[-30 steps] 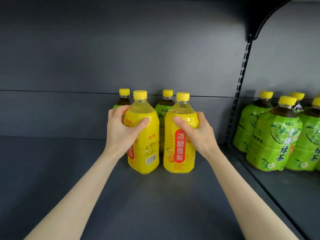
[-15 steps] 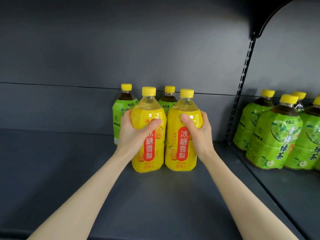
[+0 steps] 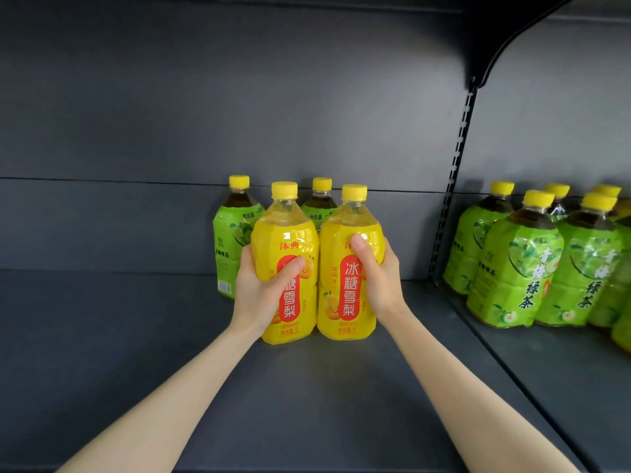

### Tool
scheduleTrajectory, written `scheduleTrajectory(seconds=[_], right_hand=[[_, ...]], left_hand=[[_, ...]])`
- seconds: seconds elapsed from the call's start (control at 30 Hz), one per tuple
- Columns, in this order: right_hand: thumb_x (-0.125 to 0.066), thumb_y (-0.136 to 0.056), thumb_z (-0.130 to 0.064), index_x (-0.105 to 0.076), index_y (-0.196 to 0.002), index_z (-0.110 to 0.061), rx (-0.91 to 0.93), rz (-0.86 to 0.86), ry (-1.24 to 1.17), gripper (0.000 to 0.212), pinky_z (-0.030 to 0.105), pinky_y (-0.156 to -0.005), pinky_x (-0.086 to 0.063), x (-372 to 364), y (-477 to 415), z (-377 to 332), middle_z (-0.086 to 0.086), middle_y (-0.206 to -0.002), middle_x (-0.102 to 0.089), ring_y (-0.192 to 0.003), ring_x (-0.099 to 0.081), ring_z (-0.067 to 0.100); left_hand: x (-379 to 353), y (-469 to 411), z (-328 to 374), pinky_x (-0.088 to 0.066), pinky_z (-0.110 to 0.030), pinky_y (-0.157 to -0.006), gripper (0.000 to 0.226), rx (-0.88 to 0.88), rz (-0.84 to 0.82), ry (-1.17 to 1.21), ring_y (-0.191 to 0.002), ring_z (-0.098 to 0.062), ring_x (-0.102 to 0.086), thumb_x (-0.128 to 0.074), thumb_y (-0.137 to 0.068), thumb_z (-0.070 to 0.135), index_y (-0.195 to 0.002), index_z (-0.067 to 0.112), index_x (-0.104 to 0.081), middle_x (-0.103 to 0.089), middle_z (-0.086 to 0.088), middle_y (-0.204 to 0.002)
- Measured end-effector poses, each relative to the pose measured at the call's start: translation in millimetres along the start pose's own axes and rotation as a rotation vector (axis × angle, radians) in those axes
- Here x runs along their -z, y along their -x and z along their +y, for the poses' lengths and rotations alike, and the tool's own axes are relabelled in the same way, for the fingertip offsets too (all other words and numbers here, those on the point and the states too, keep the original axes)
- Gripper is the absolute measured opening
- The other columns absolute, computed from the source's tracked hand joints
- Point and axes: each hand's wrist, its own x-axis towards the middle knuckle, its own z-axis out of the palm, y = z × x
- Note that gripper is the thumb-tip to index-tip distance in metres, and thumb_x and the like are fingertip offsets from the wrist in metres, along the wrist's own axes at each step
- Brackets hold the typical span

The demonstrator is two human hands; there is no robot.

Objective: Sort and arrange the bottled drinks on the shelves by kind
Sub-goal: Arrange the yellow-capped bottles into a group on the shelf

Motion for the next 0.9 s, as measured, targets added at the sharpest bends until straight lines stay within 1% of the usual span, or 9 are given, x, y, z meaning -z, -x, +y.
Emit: scheduleTrajectory(seconds=[0.1,0.2,0.27,0.37,0.5,0.63,0.7,0.8,0.9], right_hand=[[-0.06,-0.064,-0.059,-0.054,-0.103,-0.034,-0.002,0.041,0.008,0.047,0.025,-0.072,-0.055,1.0,10.0,-8.8,-0.007,-0.1,-0.067,-0.092,-0.067,0.013],[-0.062,-0.062,-0.062,-0.057,-0.109,-0.027,-0.014,0.081,0.006,0.059,0.028,-0.073,-0.055,10.3,26.2,-21.5,-0.004,-0.101,-0.069,-0.091,-0.068,0.013],[-0.064,-0.062,-0.063,-0.058,-0.104,-0.028,-0.011,0.1,0.002,0.055,0.03,-0.074,-0.056,22.2,37.5,-31.0,-0.003,-0.098,-0.071,-0.09,-0.07,0.014],[-0.071,-0.066,-0.065,-0.061,-0.103,-0.029,0.006,0.122,0.013,0.053,0.034,-0.077,-0.058,49.1,54.1,-49.4,-0.002,-0.097,-0.073,-0.09,-0.071,0.015],[-0.064,-0.066,-0.06,-0.063,-0.106,-0.025,0.032,0.181,0.025,0.053,0.036,-0.075,-0.059,102.0,85.6,-82.0,-0.001,-0.095,-0.074,-0.086,-0.072,0.014],[-0.065,-0.068,-0.058,-0.065,-0.103,-0.025,0.057,0.246,0.057,0.048,0.038,-0.074,-0.06,175.4,134.4,-107.9,0.001,-0.091,-0.076,-0.083,-0.073,0.018],[-0.068,-0.064,-0.065,-0.063,-0.109,-0.025,0.039,0.292,0.095,0.06,0.041,-0.077,-0.059,219.6,160.5,-116.2,0.002,-0.095,-0.075,-0.086,-0.073,0.02],[-0.067,-0.047,-0.085,-0.055,-0.128,-0.024,0.007,0.395,0.159,0.102,0.048,-0.089,-0.055,281.4,197.6,-128.8,0.004,-0.116,-0.069,-0.102,-0.069,0.023],[-0.067,-0.045,-0.087,-0.052,-0.132,-0.025,0.025,0.45,0.203,0.108,0.051,-0.092,-0.052,336.2,229.8,-145.6,0.005,-0.123,-0.066,-0.108,-0.065,0.026]], left_hand=[[-2.7,6.0,8.4,-0.05,-0.027,-0.066,0.064,0.017,0.015,-0.001,-0.093,-0.011,-0.061,-0.068,-0.061,0.044,-0.119,0.031,-0.044,-0.061,0.004,-0.108],[-8.2,21.5,19.9,-0.05,-0.028,-0.067,0.073,0.034,0.005,0.034,-0.093,-0.013,-0.062,-0.067,-0.059,0.049,-0.126,0.026,-0.047,-0.062,0.003,-0.11],[-15.1,35.1,30.8,-0.051,-0.03,-0.068,0.075,0.025,-0.023,0.038,-0.094,-0.014,-0.063,-0.066,-0.058,0.05,-0.127,0.026,-0.048,-0.064,0.003,-0.109],[-33.2,54.5,52.8,-0.052,-0.032,-0.07,0.059,0.012,-0.088,0.065,-0.093,-0.016,-0.065,-0.065,-0.058,0.05,-0.113,0.034,-0.051,-0.065,0.003,-0.106],[-77.8,87.6,81.9,-0.052,-0.031,-0.069,0.043,-0.021,-0.185,0.113,-0.089,-0.014,-0.066,-0.063,-0.061,0.045,-0.102,0.037,-0.052,-0.066,0.006,-0.1],[-138.6,140.7,92.2,-0.053,-0.026,-0.061,0.046,-0.016,-0.266,0.178,-0.082,-0.013,-0.069,-0.065,-0.06,0.045,-0.103,0.035,-0.053,-0.068,0.007,-0.095],[-173.6,172.2,92.5,-0.054,-0.026,-0.059,0.05,0.008,-0.296,0.213,-0.081,-0.013,-0.07,-0.075,-0.062,0.045,-0.106,0.032,-0.055,-0.07,0.005,-0.093],[-225.7,216.2,93.9,-0.055,-0.027,-0.06,0.057,0.046,-0.354,0.246,-0.082,-0.016,-0.071,-0.076,-0.062,0.046,-0.111,0.024,-0.057,-0.072,0.001,-0.094],[-275.8,252.2,97.7,-0.055,-0.023,-0.057,0.054,0.056,-0.419,0.266,-0.079,-0.013,-0.071,-0.07,-0.06,0.048,-0.108,0.026,-0.059,-0.073,0.004,-0.09]])
